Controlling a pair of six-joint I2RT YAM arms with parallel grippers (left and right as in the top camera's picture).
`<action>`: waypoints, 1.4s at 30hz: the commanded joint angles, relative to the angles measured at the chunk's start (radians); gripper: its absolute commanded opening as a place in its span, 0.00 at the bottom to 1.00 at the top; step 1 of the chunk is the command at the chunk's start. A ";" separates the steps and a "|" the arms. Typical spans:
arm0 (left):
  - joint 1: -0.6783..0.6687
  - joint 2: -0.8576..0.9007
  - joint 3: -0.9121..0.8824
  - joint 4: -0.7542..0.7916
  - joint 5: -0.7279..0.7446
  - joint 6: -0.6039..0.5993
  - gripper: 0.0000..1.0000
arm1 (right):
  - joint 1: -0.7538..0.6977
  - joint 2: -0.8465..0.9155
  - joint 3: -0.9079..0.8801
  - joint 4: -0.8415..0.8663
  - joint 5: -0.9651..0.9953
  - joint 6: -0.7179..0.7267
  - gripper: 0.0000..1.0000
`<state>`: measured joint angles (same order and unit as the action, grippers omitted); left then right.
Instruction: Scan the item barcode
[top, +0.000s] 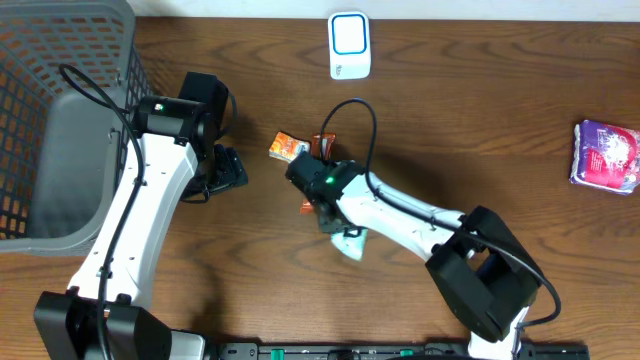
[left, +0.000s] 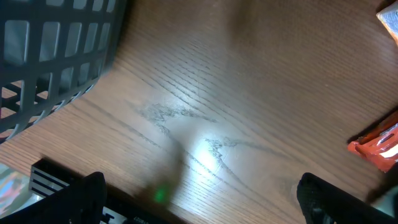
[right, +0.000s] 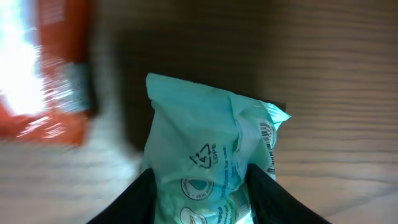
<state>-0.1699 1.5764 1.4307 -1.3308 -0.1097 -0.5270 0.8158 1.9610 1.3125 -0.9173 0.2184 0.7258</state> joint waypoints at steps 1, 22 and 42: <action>0.005 -0.003 -0.004 -0.003 -0.003 -0.012 0.98 | -0.080 0.042 0.009 -0.057 0.099 -0.055 0.48; 0.005 -0.003 -0.004 -0.003 -0.003 -0.012 0.98 | -0.127 0.042 0.103 -0.284 -0.024 0.034 0.56; 0.005 -0.003 -0.004 -0.003 -0.003 -0.012 0.98 | -0.171 0.042 0.053 -0.072 -0.149 -0.121 0.16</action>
<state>-0.1699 1.5764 1.4307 -1.3308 -0.1097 -0.5270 0.6716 1.9629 1.3113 -0.9966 0.1684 0.7185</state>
